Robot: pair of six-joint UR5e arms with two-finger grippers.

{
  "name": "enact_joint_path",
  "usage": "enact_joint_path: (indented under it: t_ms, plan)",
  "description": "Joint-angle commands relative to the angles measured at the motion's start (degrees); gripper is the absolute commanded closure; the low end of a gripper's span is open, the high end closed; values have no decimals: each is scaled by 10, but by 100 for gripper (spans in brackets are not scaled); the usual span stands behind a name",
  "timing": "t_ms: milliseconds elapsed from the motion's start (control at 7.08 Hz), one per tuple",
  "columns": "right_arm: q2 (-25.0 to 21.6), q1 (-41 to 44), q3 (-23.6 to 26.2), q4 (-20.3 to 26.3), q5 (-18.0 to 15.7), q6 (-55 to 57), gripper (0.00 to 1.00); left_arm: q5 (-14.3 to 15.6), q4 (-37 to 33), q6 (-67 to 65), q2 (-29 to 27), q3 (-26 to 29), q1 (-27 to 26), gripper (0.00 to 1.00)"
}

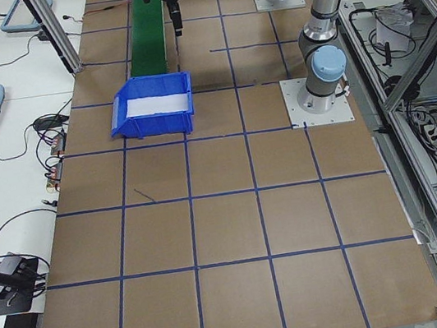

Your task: Move block left to right into plate

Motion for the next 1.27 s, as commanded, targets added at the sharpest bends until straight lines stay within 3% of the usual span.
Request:
enact_joint_path:
  t_ms: [0,282,424,565,706,1130]
  plan:
    - [-2,124,-63,93,7,179,0,1,0,0,0,0,0,0]
    - [4,135,-86,136,26,227,0,0,1,0,0,0,0,0]
    - [4,105,-93,142,83,231,0,0,1,0,0,0,0,0]
    - [-3,71,-97,170,75,227,0,0,0,0,0,0,0,0]
    - [-5,68,-99,172,26,209,0,2,0,0,1,0,0,0]
    - [-5,67,-100,172,28,206,0,1,0,0,1,0,0,0]
